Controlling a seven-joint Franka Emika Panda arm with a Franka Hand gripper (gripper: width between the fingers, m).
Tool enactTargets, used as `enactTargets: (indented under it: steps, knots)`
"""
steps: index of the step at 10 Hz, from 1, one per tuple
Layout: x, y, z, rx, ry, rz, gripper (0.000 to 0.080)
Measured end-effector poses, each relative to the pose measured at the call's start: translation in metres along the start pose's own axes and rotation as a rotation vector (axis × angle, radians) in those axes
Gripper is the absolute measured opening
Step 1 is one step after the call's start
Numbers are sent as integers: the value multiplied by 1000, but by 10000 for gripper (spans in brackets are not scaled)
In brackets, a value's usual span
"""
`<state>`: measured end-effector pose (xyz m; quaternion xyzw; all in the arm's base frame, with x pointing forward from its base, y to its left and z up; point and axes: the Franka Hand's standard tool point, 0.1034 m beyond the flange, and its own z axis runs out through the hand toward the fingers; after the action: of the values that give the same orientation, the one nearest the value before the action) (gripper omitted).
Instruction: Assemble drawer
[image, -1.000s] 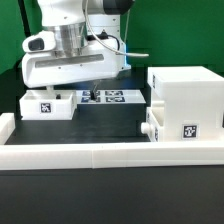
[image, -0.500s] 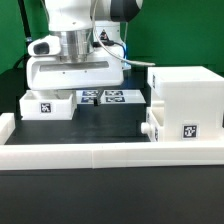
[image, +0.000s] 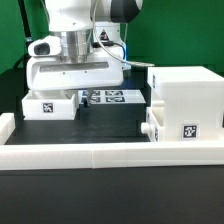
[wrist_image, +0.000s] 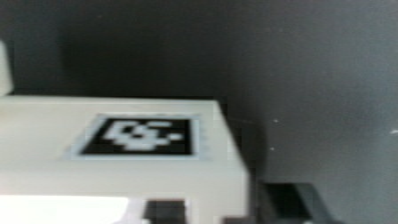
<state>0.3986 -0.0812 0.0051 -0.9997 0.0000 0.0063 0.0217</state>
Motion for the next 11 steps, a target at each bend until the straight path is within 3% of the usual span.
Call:
enactTargets:
  steps: [1, 2, 9, 11]
  knots:
    - [0, 0, 0, 0, 0, 0, 80]
    - [0, 0, 0, 0, 1, -1, 42]
    - [0, 0, 0, 0, 1, -1, 42]
    - [6, -10, -9, 24, -43, -21, 42]
